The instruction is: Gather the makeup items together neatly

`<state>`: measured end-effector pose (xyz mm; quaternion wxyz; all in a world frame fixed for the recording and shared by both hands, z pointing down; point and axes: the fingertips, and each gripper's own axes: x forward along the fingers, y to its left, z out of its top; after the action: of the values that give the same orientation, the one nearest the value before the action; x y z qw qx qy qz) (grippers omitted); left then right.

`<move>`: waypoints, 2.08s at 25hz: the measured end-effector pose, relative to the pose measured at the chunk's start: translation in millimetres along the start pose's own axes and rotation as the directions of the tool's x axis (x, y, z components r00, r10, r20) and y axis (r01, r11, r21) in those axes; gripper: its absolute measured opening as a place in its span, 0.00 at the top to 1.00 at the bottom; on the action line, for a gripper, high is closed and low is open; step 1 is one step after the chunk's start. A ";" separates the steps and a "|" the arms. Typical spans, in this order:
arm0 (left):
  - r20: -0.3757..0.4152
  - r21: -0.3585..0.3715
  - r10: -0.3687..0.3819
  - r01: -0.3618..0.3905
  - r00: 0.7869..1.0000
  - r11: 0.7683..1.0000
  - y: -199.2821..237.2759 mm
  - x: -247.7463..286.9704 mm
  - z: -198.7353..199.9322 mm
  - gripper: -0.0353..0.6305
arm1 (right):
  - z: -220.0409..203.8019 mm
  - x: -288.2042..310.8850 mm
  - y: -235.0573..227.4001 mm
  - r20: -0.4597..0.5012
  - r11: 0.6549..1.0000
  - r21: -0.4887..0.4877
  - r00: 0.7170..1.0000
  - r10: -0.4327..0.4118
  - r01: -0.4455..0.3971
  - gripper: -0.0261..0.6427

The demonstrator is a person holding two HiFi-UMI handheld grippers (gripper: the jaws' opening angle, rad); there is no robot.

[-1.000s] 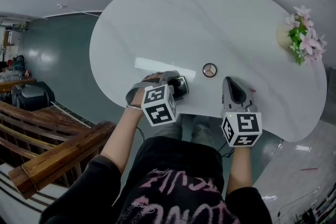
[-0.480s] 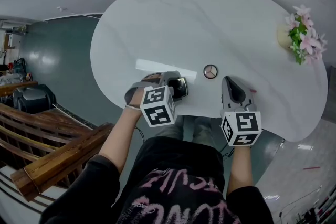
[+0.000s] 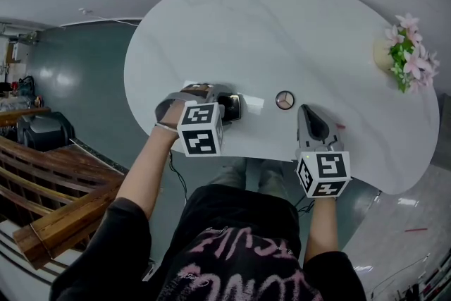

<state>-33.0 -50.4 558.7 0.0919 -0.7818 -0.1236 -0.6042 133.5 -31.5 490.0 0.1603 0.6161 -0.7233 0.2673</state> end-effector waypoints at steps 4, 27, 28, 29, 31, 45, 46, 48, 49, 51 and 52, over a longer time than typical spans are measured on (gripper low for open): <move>-0.017 0.028 0.008 -0.007 1.000 1.000 19.2 -1.3 -5.8 0.49 | -2.9 -0.1 -1.5 -0.012 1.000 0.002 1.000 -0.008 0.008 0.87; 0.038 0.045 -0.112 0.110 0.993 0.993 26.4 10.4 -3.0 0.49 | -10.1 7.5 2.5 -0.053 1.000 0.007 0.999 -0.009 0.009 0.86; 0.039 0.046 -0.113 0.111 0.993 0.993 26.1 9.9 -3.2 0.49 | -10.2 8.1 3.0 -0.055 1.000 0.006 0.998 -0.007 0.007 0.85; 0.041 0.046 -0.111 0.109 0.993 0.993 26.0 9.7 -3.5 0.49 | -10.6 8.9 3.4 -0.058 1.000 0.005 0.998 -0.004 0.004 0.80; 0.055 0.037 -0.098 0.096 0.994 0.995 26.8 8.7 -3.6 0.49 | -11.4 10.7 5.4 -0.066 1.000 0.001 0.998 0.006 -0.006 0.75; 0.226 -0.257 0.115 -0.055 0.967 0.965 29.5 -32.4 -22.0 0.50 | -16.4 37.4 30.4 -0.159 0.995 -0.086 0.987 0.033 -0.047 0.54; 0.233 -0.281 0.129 -0.060 0.964 0.958 27.4 -33.6 -24.3 0.53 | -17.2 39.0 30.8 -0.166 0.995 -0.089 0.986 0.030 -0.045 0.54; 0.241 -0.321 0.163 -0.080 0.957 0.944 24.2 -35.4 -28.7 0.62 | -17.8 41.3 29.3 -0.175 0.995 -0.095 0.984 0.017 -0.035 0.53; 0.243 -0.338 0.179 -0.090 0.953 0.937 22.9 -35.9 -30.6 0.65 | -18.0 42.2 27.7 -0.179 0.995 -0.094 0.984 0.012 -0.029 0.53; 0.251 -0.370 0.211 -0.108 0.945 0.923 21.0 -37.2 -33.3 0.73 | -19.0 44.1 24.5 -0.188 0.996 -0.088 0.982 0.006 -0.023 0.53; 0.257 -0.388 0.228 -0.116 0.939 0.914 20.7 -38.5 -34.1 0.78 | -19.6 44.9 23.2 -0.192 0.996 -0.086 0.981 0.004 -0.021 0.53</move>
<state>-67.3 -83.3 530.2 -0.0222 -0.8748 0.0492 -0.4814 100.5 -54.0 526.7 0.2546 0.5754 -0.7193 0.2944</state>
